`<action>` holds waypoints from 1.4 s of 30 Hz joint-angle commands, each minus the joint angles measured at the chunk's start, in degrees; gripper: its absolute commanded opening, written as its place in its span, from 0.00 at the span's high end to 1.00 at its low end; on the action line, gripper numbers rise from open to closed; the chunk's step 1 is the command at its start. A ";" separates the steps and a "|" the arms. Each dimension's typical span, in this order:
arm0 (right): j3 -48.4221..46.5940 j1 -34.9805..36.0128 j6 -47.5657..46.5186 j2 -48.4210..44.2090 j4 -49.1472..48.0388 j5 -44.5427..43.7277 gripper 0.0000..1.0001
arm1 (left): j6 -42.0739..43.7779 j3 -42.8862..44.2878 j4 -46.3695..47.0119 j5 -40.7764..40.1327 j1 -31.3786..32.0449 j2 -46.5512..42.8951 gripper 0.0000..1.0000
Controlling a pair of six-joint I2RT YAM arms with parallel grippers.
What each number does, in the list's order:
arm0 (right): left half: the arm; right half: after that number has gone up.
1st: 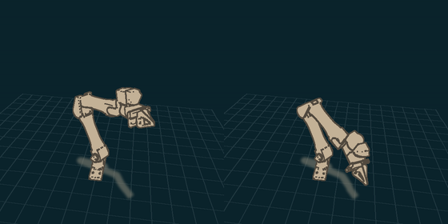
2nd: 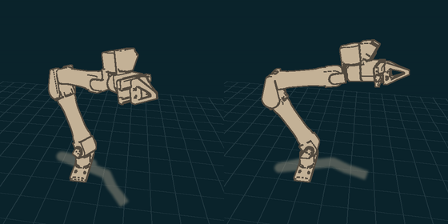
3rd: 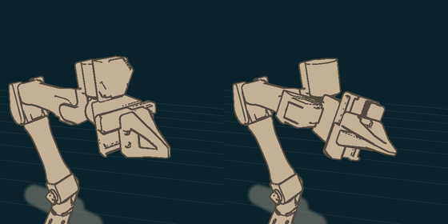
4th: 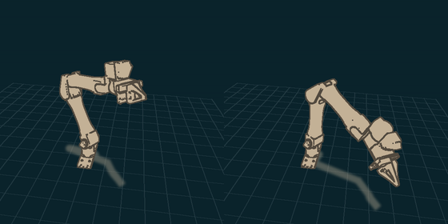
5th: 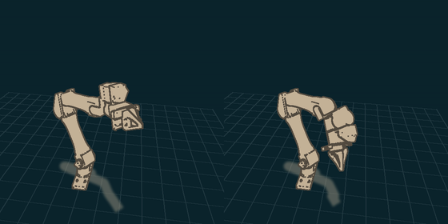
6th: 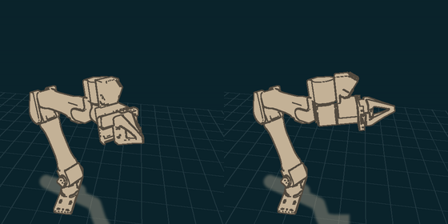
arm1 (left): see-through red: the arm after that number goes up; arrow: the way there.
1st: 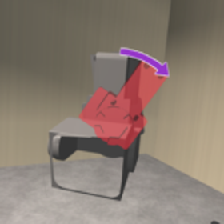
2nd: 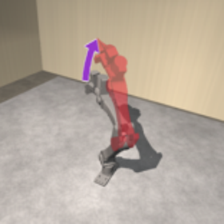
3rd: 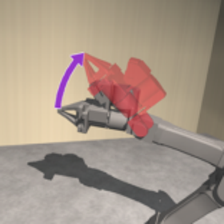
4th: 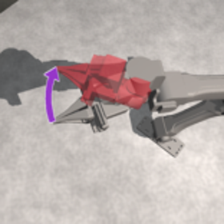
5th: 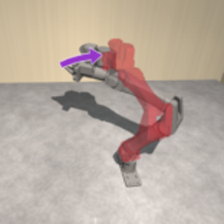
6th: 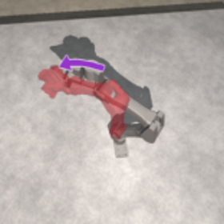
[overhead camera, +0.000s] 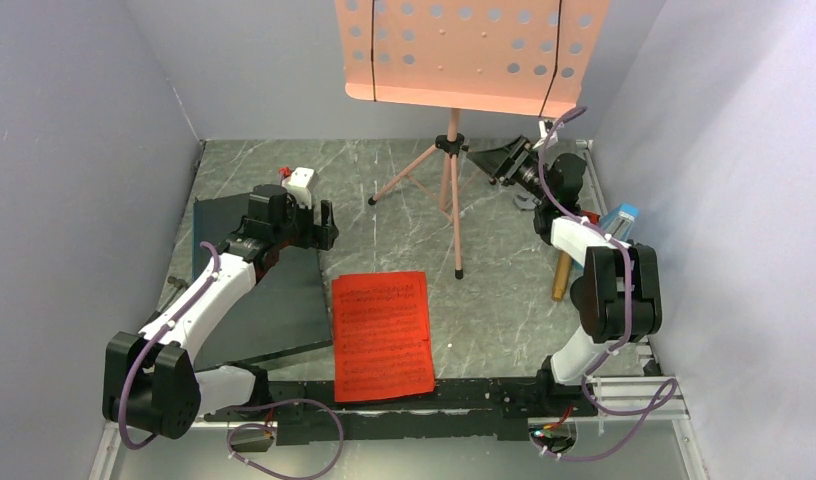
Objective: Pack up the instrument practice props
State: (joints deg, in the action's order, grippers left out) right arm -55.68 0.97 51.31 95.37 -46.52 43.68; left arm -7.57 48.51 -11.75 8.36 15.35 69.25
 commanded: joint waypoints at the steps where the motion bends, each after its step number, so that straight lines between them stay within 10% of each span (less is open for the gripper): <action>1: 1.84 0.12 12.47 -2.47 -3.31 -6.33 0.30 | 0.20 1.98 1.95 1.52 -0.15 0.25 0.12; 20: -5.41 4.18 20.09 -0.55 8.02 -15.82 0.38 | 0.19 1.94 2.00 1.75 -0.15 -0.43 0.12; 31: -2.20 4.12 18.42 0.98 1.43 -9.06 0.80 | 0.11 1.76 1.90 1.42 -0.15 -0.63 0.11; 42: 0.35 3.57 9.42 1.60 -1.03 -2.76 0.81 | -0.20 1.15 1.58 0.63 -0.13 -1.37 0.06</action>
State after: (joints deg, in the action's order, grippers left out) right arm -56.34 4.34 65.39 97.03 -46.85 36.45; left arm -7.75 48.51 -11.77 9.17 15.35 69.25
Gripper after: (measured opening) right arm 0.168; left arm 0.934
